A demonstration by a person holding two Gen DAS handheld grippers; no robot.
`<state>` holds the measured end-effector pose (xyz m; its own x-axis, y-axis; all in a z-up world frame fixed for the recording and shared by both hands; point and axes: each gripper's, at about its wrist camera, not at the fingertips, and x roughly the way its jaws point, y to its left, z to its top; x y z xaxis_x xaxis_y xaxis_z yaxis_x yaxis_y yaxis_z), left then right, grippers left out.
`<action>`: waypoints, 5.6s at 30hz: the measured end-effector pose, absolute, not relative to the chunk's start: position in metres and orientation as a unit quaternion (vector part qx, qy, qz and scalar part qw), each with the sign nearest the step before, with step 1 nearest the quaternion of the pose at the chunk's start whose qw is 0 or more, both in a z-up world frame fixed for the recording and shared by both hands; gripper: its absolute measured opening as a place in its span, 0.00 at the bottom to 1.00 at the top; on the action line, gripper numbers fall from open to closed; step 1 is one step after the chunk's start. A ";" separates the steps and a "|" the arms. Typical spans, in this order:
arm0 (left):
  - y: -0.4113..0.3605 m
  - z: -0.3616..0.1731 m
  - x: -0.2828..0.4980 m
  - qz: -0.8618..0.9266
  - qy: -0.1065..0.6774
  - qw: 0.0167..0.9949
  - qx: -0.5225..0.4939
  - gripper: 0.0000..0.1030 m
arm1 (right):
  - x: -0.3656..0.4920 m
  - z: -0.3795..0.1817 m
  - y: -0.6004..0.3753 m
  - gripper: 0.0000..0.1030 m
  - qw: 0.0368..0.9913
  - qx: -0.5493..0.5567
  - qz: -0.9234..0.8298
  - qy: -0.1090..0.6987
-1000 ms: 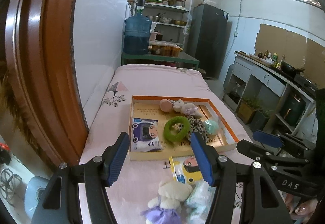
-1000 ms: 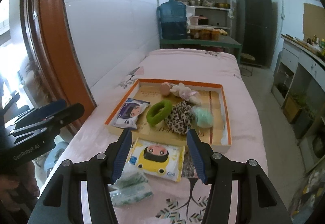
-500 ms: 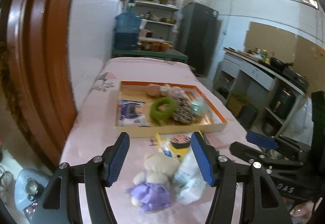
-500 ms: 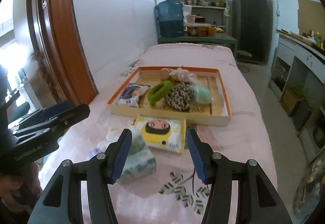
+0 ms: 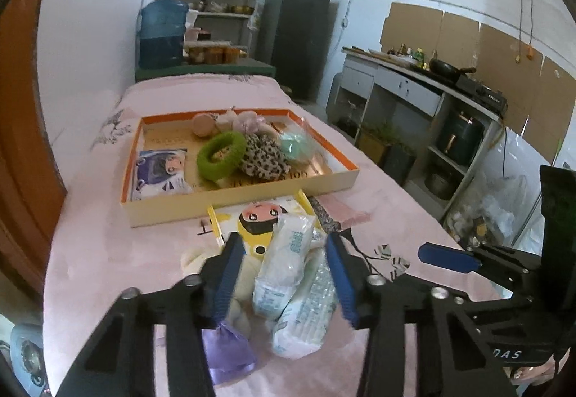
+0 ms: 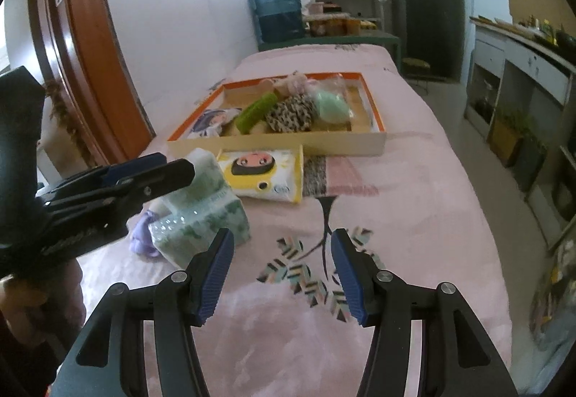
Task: Organize soft objects
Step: 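Grasp the white tissue pack with the left tool while the right tool grasps the green-printed wipes pack, then carry the tissue pack and green-printed wipes pack over the box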
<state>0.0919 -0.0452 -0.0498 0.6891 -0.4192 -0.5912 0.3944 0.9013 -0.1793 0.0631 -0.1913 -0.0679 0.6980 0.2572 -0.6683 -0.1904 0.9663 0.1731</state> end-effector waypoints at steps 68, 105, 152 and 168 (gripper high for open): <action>0.036 -0.025 0.070 -0.198 0.254 0.939 -0.123 0.21 | 0.080 -0.072 -0.142 0.31 0.910 0.104 0.094 0.391; -0.010 0.013 0.172 -0.151 0.272 0.949 -0.052 0.21 | 0.179 -0.019 -0.181 0.31 0.936 -0.041 0.108 0.333; 0.003 -0.032 0.333 -0.125 0.345 0.919 -0.142 0.21 | 0.357 -0.045 -0.186 0.30 0.917 -0.170 0.089 0.350; 0.004 -0.059 0.349 -0.118 0.370 0.908 -0.158 0.21 | 0.386 -0.091 -0.161 0.31 0.890 -0.259 0.054 0.371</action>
